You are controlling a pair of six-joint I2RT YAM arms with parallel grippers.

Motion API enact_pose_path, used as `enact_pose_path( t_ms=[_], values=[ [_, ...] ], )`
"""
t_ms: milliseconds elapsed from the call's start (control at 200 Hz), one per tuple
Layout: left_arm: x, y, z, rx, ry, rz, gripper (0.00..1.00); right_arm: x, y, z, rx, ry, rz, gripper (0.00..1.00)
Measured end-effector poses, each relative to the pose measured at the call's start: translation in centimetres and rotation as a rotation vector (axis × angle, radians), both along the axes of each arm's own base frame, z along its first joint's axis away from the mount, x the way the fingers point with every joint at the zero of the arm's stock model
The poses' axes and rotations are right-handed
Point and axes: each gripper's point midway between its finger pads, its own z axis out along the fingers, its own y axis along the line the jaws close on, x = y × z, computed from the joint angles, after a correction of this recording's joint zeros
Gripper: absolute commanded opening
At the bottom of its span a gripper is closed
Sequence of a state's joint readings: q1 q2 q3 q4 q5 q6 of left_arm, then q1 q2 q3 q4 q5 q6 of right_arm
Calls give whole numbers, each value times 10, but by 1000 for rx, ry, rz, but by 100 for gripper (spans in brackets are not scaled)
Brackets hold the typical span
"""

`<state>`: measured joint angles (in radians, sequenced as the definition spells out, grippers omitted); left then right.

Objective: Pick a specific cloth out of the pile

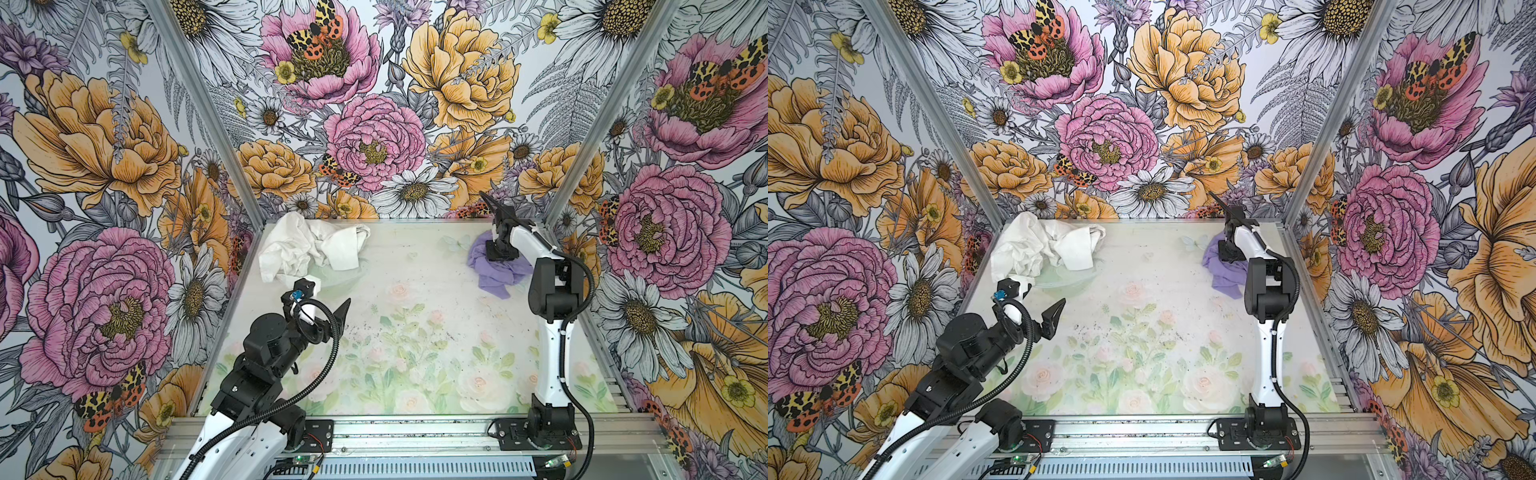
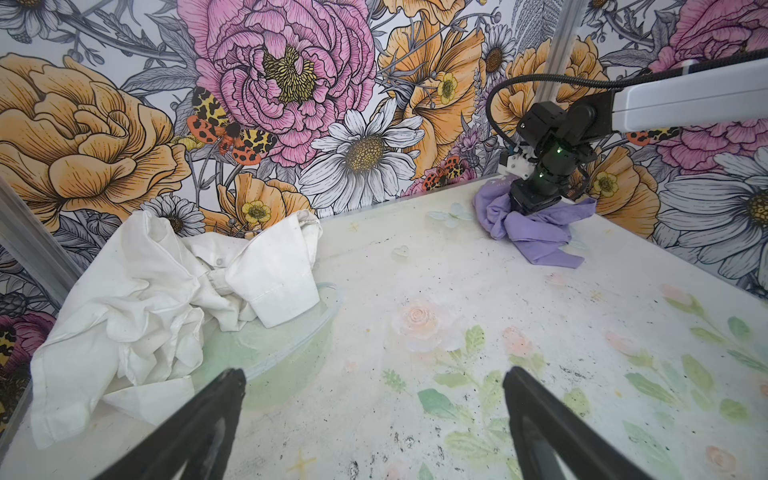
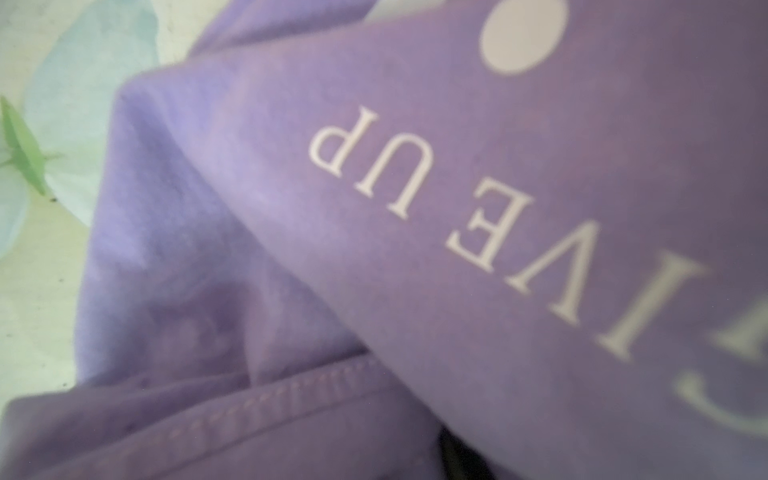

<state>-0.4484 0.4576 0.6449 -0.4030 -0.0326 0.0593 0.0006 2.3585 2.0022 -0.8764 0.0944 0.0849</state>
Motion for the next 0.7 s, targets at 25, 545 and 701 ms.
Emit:
enact_pose_path(
  t_ms=[25,545,701],
  values=[
    [0,0,0,0,0,0,99,0,0,0,3,2,1,41],
    [-1,1,1,-4,-8,0,99,-8,18,16,92,13,18,58],
    [-2,1,2,-5,-10,0,99,-11,26,53,109,-40,22,68]
  ],
)
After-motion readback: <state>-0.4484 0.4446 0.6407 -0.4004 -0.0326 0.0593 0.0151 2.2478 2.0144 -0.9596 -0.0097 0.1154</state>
